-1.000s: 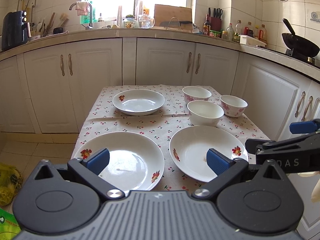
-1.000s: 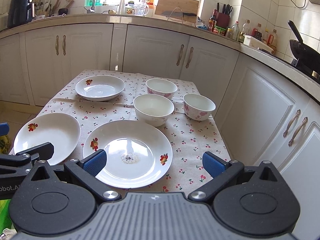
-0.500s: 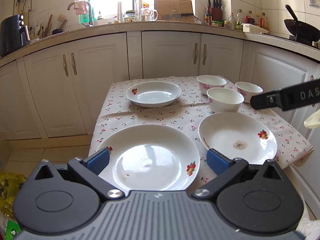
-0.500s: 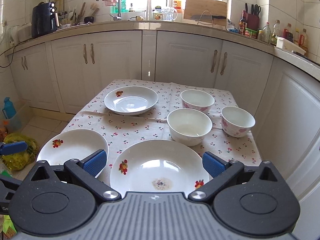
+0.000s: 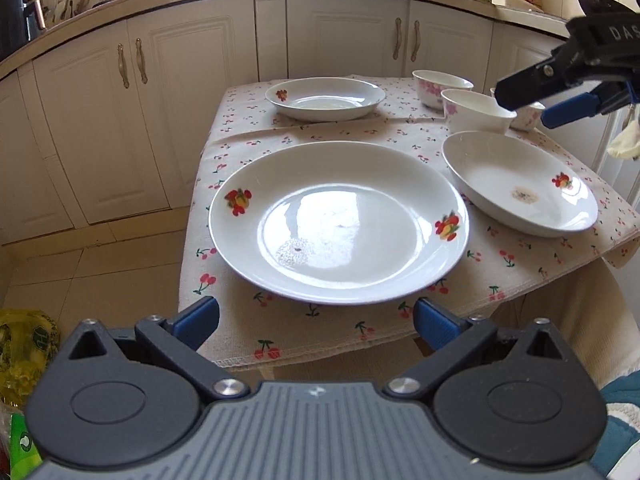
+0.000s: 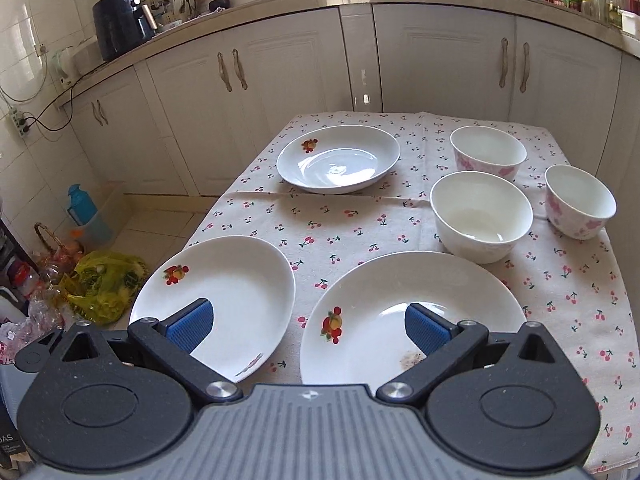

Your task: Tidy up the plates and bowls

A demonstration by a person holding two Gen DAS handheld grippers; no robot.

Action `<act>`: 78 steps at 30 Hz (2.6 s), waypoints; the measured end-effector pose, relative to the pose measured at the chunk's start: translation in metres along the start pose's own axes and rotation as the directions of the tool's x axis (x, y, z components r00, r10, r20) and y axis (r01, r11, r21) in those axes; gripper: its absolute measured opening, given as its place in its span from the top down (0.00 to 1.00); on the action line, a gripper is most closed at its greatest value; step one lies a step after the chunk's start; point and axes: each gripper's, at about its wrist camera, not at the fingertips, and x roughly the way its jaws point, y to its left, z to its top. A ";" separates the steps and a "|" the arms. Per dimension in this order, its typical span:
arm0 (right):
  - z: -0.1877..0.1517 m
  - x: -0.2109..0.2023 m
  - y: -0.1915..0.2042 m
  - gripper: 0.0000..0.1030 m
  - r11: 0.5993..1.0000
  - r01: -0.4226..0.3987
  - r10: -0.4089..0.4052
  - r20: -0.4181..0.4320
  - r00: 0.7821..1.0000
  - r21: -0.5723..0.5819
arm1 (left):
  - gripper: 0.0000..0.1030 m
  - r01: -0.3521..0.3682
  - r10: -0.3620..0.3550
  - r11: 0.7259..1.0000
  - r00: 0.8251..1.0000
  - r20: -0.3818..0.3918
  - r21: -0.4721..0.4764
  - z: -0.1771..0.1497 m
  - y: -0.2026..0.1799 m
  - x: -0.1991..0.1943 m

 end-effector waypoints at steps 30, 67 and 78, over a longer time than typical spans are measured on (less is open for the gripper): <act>0.038 0.108 0.019 0.00 0.954 -0.227 0.181 -0.226 0.957 -0.198 | 0.00 0.129 -0.131 0.990 0.990 0.041 0.061 0.000 0.014 0.026; 0.056 0.161 0.032 0.22 0.859 -0.427 0.304 -0.389 0.870 -0.282 | 0.01 0.183 -0.185 0.967 0.983 -0.006 0.175 0.010 0.024 0.032; 0.072 0.156 0.024 0.22 0.866 -0.412 0.307 -0.348 0.886 -0.285 | 0.01 0.189 -0.194 0.962 0.981 0.009 0.197 0.027 0.030 0.041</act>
